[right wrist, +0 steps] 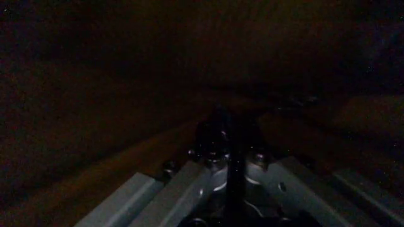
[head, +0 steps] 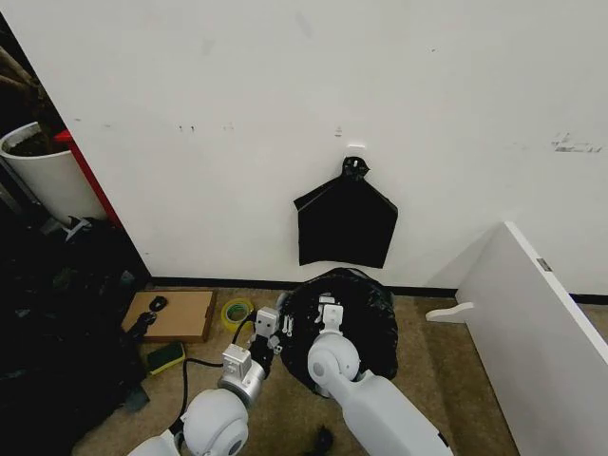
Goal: Place the garbage bag over the trash bin.
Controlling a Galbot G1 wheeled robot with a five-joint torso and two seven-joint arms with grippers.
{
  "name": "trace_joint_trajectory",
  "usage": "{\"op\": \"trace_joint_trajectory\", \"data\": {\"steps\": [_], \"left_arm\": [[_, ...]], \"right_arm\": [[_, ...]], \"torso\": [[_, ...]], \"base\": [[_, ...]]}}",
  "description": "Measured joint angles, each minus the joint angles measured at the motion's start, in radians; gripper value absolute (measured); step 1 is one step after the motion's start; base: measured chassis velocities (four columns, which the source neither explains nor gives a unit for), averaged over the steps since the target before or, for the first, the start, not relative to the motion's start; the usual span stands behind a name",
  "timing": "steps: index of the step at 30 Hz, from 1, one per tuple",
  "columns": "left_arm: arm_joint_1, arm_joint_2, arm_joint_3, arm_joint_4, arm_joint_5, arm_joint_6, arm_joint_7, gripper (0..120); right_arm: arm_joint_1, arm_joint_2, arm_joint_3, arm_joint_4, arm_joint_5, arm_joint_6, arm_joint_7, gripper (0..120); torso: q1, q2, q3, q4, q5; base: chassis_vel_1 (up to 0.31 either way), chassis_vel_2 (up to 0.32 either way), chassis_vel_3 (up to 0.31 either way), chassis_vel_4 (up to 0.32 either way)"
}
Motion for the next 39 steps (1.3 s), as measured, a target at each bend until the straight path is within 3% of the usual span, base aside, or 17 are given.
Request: {"op": "trace_joint_trajectory", "data": {"steps": [14,27,39], "left_arm": [[-0.005,0.0,-0.009,0.006,-0.014,-0.001,-0.002,1],[-0.02,0.001,-0.034,0.027,-0.027,-0.002,-0.017,1],[0.002,0.009,-0.013,0.003,-0.019,0.0,0.006,1]], "right_arm": [[-0.008,-0.022,0.007,0.02,0.0,0.002,-0.012,0],[-0.086,-0.104,-0.037,0.264,-0.028,-0.041,0.011,0],[-0.034,-0.056,-0.046,0.15,-0.049,-0.01,0.015,0]], "torso": [[0.0,0.0,0.0,0.0,0.0001],[0.0,0.0,0.0,0.0,0.0001],[0.0,0.0,0.0,0.0001,0.0]], "base": [[0.0,0.0,0.0,0.0],[0.0,0.0,0.0,0.0],[0.0,0.0,0.0,0.0]]}}
